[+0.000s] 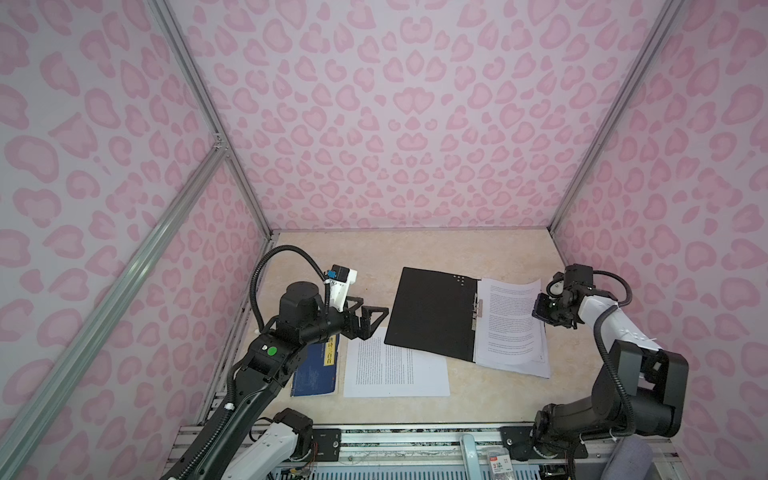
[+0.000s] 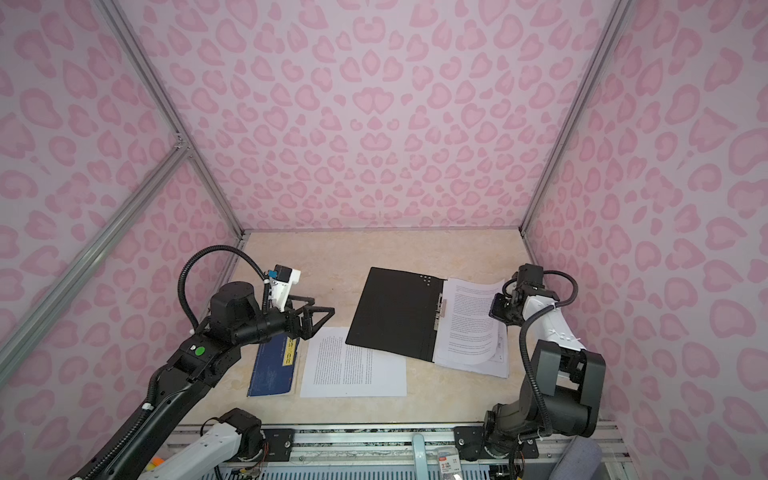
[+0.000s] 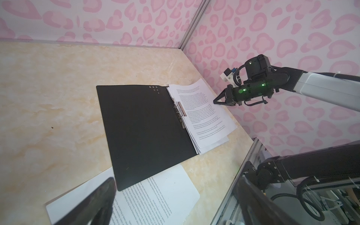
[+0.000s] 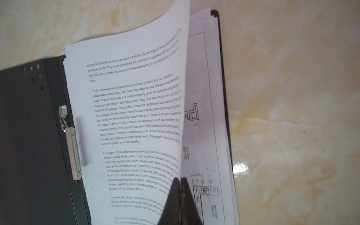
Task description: Put the files into the folder
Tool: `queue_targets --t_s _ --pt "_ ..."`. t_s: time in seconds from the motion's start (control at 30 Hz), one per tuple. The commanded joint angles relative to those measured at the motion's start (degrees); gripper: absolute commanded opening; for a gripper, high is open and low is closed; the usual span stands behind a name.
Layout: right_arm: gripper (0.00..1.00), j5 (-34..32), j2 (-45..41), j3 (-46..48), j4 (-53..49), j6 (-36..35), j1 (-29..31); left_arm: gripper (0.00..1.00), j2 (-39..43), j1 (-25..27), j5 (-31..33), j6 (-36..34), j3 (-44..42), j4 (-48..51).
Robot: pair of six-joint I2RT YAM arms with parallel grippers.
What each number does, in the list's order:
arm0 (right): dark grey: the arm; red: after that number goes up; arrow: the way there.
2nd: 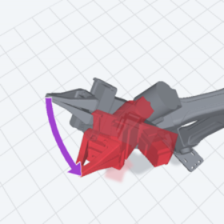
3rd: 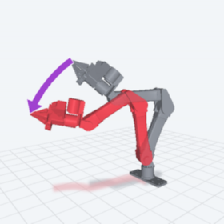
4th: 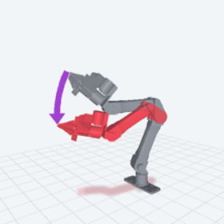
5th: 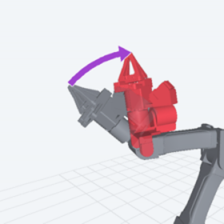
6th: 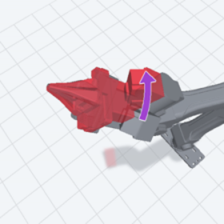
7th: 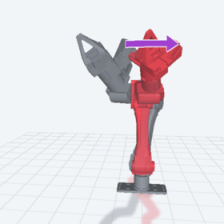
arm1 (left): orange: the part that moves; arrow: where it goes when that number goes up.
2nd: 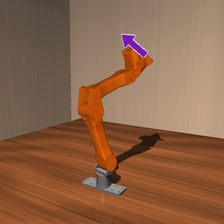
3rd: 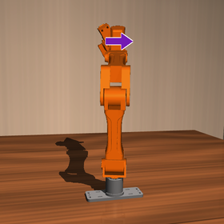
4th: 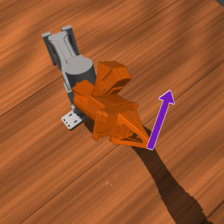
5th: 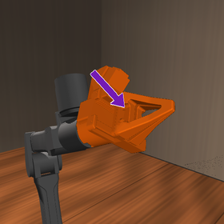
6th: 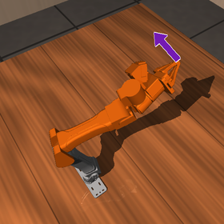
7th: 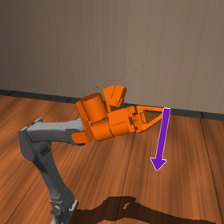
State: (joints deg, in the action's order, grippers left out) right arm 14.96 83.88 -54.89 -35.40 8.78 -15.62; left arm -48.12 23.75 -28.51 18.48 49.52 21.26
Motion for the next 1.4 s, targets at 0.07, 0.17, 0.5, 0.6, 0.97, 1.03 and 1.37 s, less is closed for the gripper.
queue_targets --t_s 0.07,0.17,0.5,0.6,0.97,1.03,1.37 --pt "0.00 -2.40 -0.67 0.38 -1.96 -1.81 0.81 0.98 0.24 -0.01 -0.36 0.27 -0.30 -1.02" --pt "0.00 -3.38 -0.76 0.48 -2.53 -2.16 1.09 0.98 0.22 -0.02 -0.33 0.37 -0.35 -1.06" --pt "0.00 -6.14 -1.19 1.35 -2.91 -2.61 1.38 0.98 0.41 0.01 -0.19 0.41 -0.39 -1.16" --pt "0.00 -7.27 -0.66 1.20 -3.21 -2.97 1.62 0.98 0.47 0.03 -0.15 0.55 -0.39 -1.14" --pt "0.00 -7.94 0.58 1.04 -2.13 -3.49 4.08 0.98 0.23 0.04 -0.01 0.50 -0.34 -1.13" --pt "0.00 -8.02 0.56 0.99 -2.02 -3.50 4.04 0.98 0.13 0.05 0.03 0.59 -0.39 -1.13" --pt "0.34 -9.79 0.30 1.10 -2.28 -1.91 4.06 0.98 0.04 -0.02 1.03 0.68 -0.34 -0.84"
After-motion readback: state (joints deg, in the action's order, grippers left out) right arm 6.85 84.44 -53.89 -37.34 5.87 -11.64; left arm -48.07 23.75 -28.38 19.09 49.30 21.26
